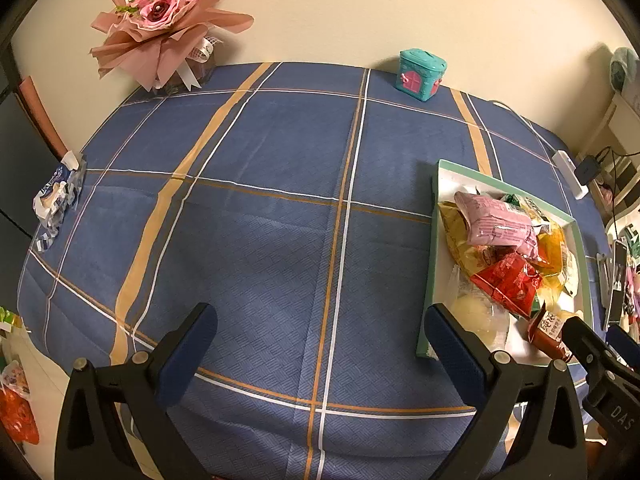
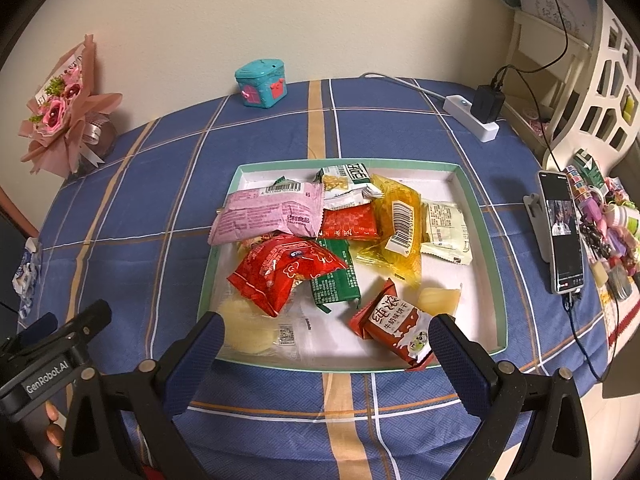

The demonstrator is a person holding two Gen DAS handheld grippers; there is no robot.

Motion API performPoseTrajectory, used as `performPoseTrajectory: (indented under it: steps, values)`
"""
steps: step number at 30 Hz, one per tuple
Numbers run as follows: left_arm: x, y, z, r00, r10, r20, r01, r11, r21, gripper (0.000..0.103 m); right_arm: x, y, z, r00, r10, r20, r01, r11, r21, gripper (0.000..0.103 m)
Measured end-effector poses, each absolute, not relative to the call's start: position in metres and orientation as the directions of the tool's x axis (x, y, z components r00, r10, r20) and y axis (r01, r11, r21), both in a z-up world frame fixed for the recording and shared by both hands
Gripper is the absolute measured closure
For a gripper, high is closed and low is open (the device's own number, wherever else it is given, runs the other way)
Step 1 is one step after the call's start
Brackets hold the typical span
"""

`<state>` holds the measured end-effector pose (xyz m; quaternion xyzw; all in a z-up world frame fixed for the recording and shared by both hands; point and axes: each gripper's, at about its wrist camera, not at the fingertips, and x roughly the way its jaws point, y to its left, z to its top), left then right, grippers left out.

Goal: Organize snacks

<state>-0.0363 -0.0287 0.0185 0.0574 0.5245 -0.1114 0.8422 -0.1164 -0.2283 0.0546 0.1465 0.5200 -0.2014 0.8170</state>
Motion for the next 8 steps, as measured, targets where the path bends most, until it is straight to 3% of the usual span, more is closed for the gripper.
performPoseTrajectory:
  steps: [8]
  values:
    - [-0.0358,-0.0279,0.0177,0.423,-0.124,-0.898,0.242,0.970,-0.020,0.000,-0.1167,-0.2287,0.0540,0.376,-0.175,-0.910,0.478,0.878,0.029,0.000]
